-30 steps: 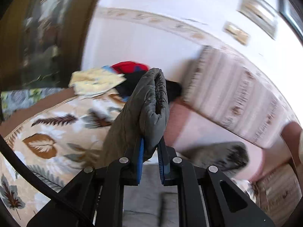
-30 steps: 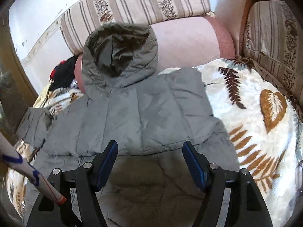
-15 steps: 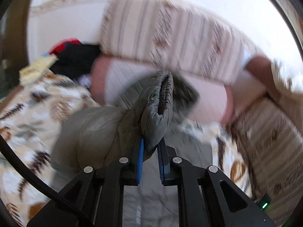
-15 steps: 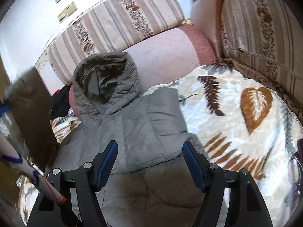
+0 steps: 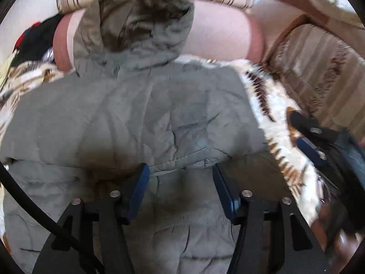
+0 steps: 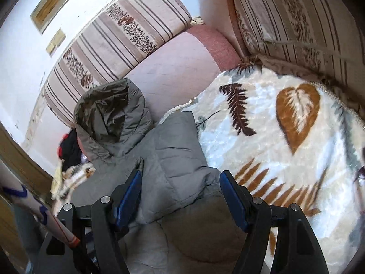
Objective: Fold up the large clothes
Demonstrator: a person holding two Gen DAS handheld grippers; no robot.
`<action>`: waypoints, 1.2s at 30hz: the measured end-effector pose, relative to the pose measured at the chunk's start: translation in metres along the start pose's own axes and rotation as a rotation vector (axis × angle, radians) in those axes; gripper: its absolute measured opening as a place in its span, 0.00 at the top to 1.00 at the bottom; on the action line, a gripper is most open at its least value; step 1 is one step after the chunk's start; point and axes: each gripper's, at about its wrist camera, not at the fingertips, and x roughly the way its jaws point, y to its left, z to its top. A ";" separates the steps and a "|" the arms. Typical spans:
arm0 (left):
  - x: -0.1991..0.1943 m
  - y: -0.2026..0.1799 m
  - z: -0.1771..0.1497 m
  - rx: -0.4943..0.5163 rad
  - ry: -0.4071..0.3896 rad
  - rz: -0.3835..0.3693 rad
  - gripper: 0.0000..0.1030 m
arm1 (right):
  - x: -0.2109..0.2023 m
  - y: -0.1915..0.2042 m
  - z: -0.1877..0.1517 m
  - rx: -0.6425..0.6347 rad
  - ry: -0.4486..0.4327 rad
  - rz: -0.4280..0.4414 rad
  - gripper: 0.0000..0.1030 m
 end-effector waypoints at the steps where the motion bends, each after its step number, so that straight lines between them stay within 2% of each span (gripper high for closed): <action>1: -0.016 0.011 -0.001 -0.006 -0.038 -0.007 0.39 | 0.003 -0.001 0.000 0.012 0.014 0.021 0.26; 3: -0.034 0.031 0.001 -0.028 -0.087 0.021 0.31 | 0.016 -0.004 -0.003 0.060 0.088 0.121 0.28; 5: -0.053 0.069 0.003 -0.086 -0.138 0.096 0.30 | 0.034 -0.004 -0.011 0.135 0.195 0.259 0.28; 7: -0.063 0.111 0.005 -0.171 -0.152 0.154 0.30 | 0.048 -0.003 -0.021 0.202 0.262 0.338 0.28; 9: -0.071 0.166 0.004 -0.291 -0.153 0.233 0.30 | 0.059 0.003 -0.029 0.210 0.293 0.359 0.32; 10: -0.072 0.189 0.006 -0.334 -0.155 0.254 0.30 | 0.064 0.007 -0.032 0.203 0.303 0.361 0.38; 12: -0.074 0.228 0.003 -0.402 -0.138 0.307 0.30 | 0.071 0.017 -0.038 0.174 0.306 0.336 0.39; 15: -0.079 0.266 -0.003 -0.475 -0.148 0.357 0.30 | 0.078 0.027 -0.042 0.125 0.297 0.301 0.42; 18: -0.076 0.276 -0.003 -0.481 -0.151 0.368 0.30 | 0.084 0.041 -0.045 0.081 0.310 0.343 0.57; 20: -0.072 0.277 -0.001 -0.475 -0.142 0.370 0.30 | 0.088 0.048 -0.045 0.019 0.300 0.316 0.78; 22: -0.062 0.270 0.002 -0.458 -0.125 0.369 0.30 | 0.087 0.049 -0.042 -0.008 0.259 0.260 0.81; 26: -0.035 0.253 0.005 -0.385 -0.072 0.371 0.30 | 0.069 0.049 -0.026 -0.081 0.170 0.119 0.82; 27: -0.027 0.251 0.003 -0.371 -0.045 0.383 0.29 | 0.069 0.049 -0.025 -0.109 0.175 0.077 0.82; 29: -0.006 0.248 -0.003 -0.360 0.020 0.410 0.29 | 0.076 0.044 -0.027 -0.100 0.218 0.049 0.82; 31: -0.003 0.249 -0.007 -0.384 0.014 0.410 0.29 | 0.088 0.036 -0.032 -0.078 0.271 0.029 0.81; 33: -0.009 0.250 -0.007 -0.399 0.005 0.409 0.29 | 0.088 0.032 -0.031 -0.069 0.278 0.033 0.80; 36: -0.036 0.238 0.000 -0.356 -0.094 0.453 0.29 | 0.077 0.033 -0.025 -0.047 0.259 0.043 0.69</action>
